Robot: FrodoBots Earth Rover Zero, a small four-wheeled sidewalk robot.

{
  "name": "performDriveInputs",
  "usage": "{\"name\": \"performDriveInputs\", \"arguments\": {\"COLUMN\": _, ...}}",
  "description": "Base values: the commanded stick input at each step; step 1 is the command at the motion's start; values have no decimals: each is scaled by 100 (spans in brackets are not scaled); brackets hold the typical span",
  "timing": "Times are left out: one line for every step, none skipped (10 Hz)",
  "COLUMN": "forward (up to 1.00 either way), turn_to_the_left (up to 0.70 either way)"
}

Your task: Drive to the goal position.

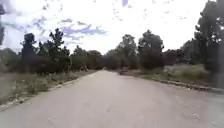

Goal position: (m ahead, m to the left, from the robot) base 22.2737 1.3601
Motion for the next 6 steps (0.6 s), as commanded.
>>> {"name": "performDriveInputs", "arguments": {"forward": 85, "turn_to_the_left": 0}}
{"name": "performDriveInputs", "arguments": {"forward": 85, "turn_to_the_left": 0}}
{"name": "performDriveInputs", "arguments": {"forward": 85, "turn_to_the_left": 0}}
{"name": "performDriveInputs", "arguments": {"forward": 85, "turn_to_the_left": 0}}
{"name": "performDriveInputs", "arguments": {"forward": 85, "turn_to_the_left": 0}}
{"name": "performDriveInputs", "arguments": {"forward": 85, "turn_to_the_left": 0}}
